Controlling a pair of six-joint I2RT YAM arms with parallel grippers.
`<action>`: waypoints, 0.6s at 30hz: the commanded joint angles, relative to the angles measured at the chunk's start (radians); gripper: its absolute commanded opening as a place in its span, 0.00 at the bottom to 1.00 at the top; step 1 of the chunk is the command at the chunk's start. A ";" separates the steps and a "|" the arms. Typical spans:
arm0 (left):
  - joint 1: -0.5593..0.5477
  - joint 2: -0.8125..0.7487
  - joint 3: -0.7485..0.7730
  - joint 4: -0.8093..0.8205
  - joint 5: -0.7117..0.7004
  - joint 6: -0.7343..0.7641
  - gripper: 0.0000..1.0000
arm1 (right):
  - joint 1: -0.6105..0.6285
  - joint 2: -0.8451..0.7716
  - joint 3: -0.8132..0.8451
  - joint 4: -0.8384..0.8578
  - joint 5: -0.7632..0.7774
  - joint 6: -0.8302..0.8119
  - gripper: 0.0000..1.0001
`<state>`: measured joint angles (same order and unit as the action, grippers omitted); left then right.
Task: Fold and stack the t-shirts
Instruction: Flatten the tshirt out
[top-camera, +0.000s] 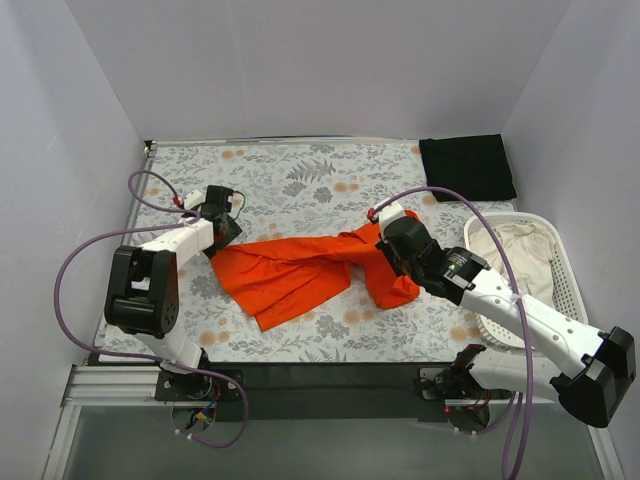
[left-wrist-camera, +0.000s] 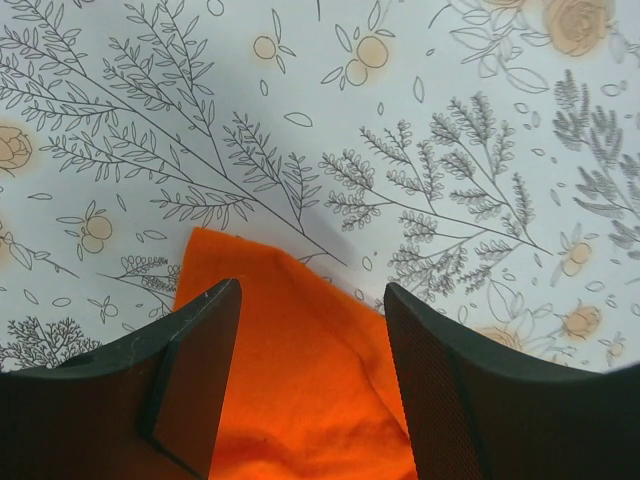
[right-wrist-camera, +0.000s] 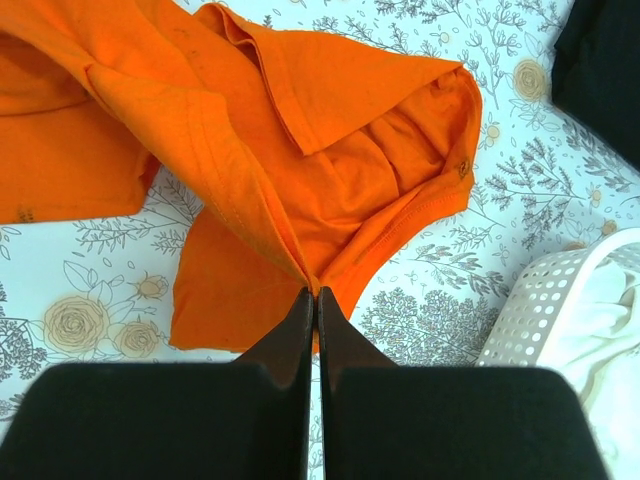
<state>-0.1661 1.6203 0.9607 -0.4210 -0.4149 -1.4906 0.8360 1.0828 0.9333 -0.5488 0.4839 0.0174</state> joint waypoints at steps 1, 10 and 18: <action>0.010 0.044 0.058 -0.074 -0.048 0.006 0.55 | -0.002 -0.037 -0.008 0.050 -0.002 -0.039 0.01; 0.028 0.114 0.125 -0.163 -0.068 0.009 0.56 | -0.002 -0.067 -0.028 0.072 -0.007 -0.050 0.01; 0.036 0.182 0.161 -0.179 -0.065 0.021 0.56 | -0.002 -0.078 -0.039 0.079 -0.008 -0.057 0.01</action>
<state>-0.1383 1.7939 1.0958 -0.5766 -0.4534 -1.4815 0.8360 1.0321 0.8993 -0.5137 0.4709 -0.0273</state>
